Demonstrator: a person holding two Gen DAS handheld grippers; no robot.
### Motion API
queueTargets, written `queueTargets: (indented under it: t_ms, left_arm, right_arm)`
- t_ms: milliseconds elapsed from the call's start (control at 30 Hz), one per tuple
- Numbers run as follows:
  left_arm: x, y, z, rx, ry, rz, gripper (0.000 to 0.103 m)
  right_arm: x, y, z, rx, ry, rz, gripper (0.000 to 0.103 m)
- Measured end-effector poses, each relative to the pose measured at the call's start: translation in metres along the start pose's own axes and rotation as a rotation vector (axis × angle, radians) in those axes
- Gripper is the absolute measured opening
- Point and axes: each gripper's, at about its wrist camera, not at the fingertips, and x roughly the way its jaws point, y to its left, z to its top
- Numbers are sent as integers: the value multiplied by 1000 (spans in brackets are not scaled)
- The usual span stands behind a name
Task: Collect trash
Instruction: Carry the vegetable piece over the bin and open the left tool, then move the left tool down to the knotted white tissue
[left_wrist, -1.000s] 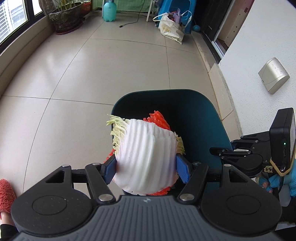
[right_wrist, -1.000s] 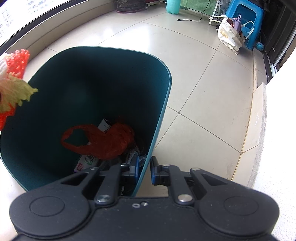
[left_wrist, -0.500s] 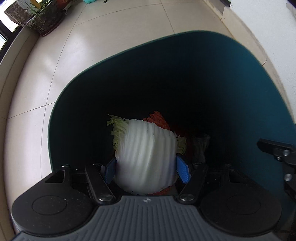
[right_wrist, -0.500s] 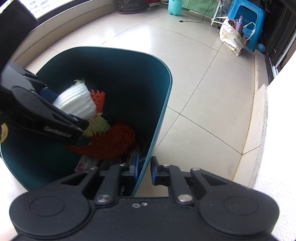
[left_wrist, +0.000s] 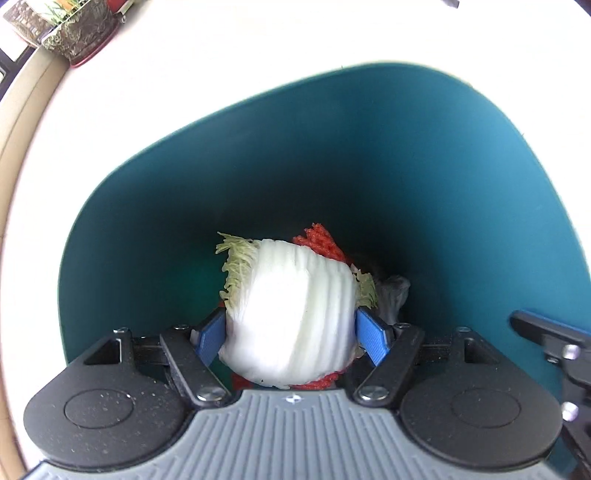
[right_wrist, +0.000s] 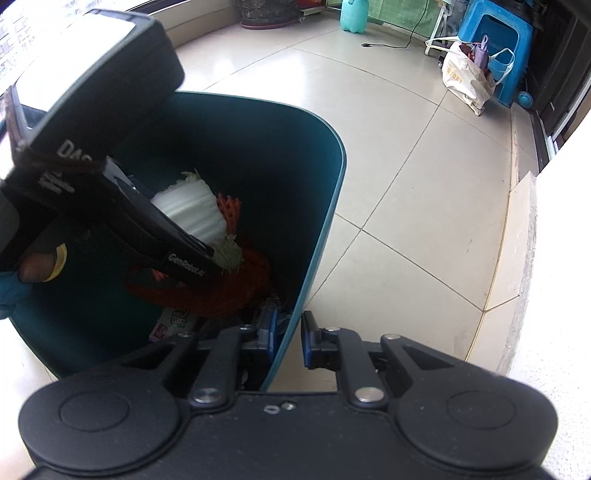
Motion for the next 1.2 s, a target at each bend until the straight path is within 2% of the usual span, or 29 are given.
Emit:
queueTargets:
  t_ms: [67, 167, 267, 367, 667, 833, 900, 1033, 1100, 1200]
  left_arm:
    - [-9, 4, -2, 4, -20, -27, 76]
    - [-19, 6, -3, 5, -55, 0, 78]
    - [-30, 12, -7, -16, -71, -47, 78]
    - [-45, 16, -15, -7, -101, -47, 78]
    - [-114, 63, -56, -96, -258, -139, 78]
    - [-136, 92, -88, -174, -311, -106, 78]
    - [-138, 106, -98, -207, -318, -70, 78]
    - [-122, 147, -125, -313, -283, -24, 78]
    - [-108, 160, -135, -368, -247, 25, 78]
    - [-76, 180, -153, -440, -183, 41, 78]
  right_arm:
    - [0, 0, 0, 2, 2, -1, 13]
    - [0, -2, 1, 11, 5, 3, 13]
    - [1, -5, 3, 21, 9, 9, 13]
    - [1, -4, 3, 15, 11, 6, 13]
    - [3, -4, 4, 8, 14, 1, 13]
    - [3, 0, 4, 4, 16, -6, 13]
    - [2, 0, 4, 4, 16, -8, 13]
    - [2, 1, 3, 1, 19, -7, 13]
    - [2, 1, 3, 1, 19, -8, 13]
    - [2, 1, 4, 1, 20, -9, 13]
